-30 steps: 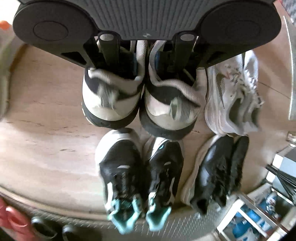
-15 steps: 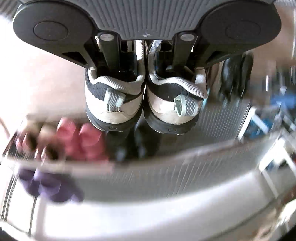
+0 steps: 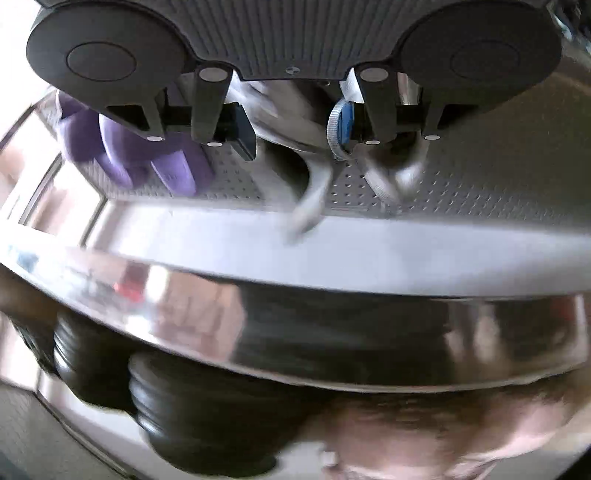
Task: Organize scattered shoes
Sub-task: 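Lift the grey-white sneakers with the right tool and carry them to the rack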
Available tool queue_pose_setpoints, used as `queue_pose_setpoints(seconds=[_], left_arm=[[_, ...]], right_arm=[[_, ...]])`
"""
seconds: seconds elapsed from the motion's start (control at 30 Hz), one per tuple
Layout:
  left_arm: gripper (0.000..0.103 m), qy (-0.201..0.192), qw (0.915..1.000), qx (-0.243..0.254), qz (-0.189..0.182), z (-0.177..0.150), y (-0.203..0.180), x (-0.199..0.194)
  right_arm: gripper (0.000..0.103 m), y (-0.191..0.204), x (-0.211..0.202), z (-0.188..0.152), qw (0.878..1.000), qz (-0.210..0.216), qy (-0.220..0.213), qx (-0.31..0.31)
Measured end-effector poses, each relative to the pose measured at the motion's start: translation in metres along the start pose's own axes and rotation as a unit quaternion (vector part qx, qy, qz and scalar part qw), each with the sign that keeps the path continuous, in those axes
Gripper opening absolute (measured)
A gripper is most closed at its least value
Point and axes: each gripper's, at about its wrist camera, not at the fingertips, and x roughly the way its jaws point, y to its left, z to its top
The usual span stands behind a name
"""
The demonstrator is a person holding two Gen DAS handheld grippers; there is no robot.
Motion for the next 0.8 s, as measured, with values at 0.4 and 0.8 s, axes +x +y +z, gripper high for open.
queue_pose_setpoints(seconds=[0.4, 0.8], left_arm=[[0.096, -0.024, 0.9995, 0.016, 0.007, -0.011, -0.020, -0.016], [0.096, -0.004, 0.9994, 0.032, 0.011, -0.012, -0.030, 0.003]], right_arm=[[0.081, -0.049, -0.066, -0.077, 0.995, 0.090, 0.017, 0.031], [0.071, -0.152, -0.003, -0.092, 0.912, 0.067, 0.066, 0.400]])
